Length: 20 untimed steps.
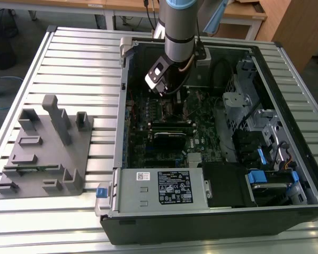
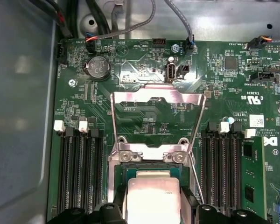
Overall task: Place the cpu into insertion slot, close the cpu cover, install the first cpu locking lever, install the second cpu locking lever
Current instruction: 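Place the cpu into insertion slot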
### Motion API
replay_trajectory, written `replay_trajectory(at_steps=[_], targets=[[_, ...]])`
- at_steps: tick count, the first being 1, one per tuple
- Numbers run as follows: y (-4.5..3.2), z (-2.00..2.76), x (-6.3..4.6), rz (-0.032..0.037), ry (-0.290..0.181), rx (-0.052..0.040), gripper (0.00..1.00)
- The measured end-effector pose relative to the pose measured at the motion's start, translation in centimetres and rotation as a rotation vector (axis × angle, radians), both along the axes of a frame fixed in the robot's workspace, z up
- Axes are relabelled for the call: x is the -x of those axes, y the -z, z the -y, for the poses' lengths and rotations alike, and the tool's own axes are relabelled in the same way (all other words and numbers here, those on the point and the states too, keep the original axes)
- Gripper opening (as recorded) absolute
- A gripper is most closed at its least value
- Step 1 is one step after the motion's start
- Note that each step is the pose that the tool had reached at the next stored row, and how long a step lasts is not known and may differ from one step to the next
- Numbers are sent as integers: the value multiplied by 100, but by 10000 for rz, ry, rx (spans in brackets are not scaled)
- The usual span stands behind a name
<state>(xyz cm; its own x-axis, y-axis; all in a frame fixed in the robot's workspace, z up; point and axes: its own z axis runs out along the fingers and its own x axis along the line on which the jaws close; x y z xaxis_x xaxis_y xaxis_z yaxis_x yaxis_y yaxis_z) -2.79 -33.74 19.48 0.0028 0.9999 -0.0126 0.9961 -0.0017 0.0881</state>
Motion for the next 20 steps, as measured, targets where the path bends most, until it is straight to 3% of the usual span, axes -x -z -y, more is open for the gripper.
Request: replay_trajectory(at_steps=[20], targets=[[11,0,0,1,80,-4,54]])
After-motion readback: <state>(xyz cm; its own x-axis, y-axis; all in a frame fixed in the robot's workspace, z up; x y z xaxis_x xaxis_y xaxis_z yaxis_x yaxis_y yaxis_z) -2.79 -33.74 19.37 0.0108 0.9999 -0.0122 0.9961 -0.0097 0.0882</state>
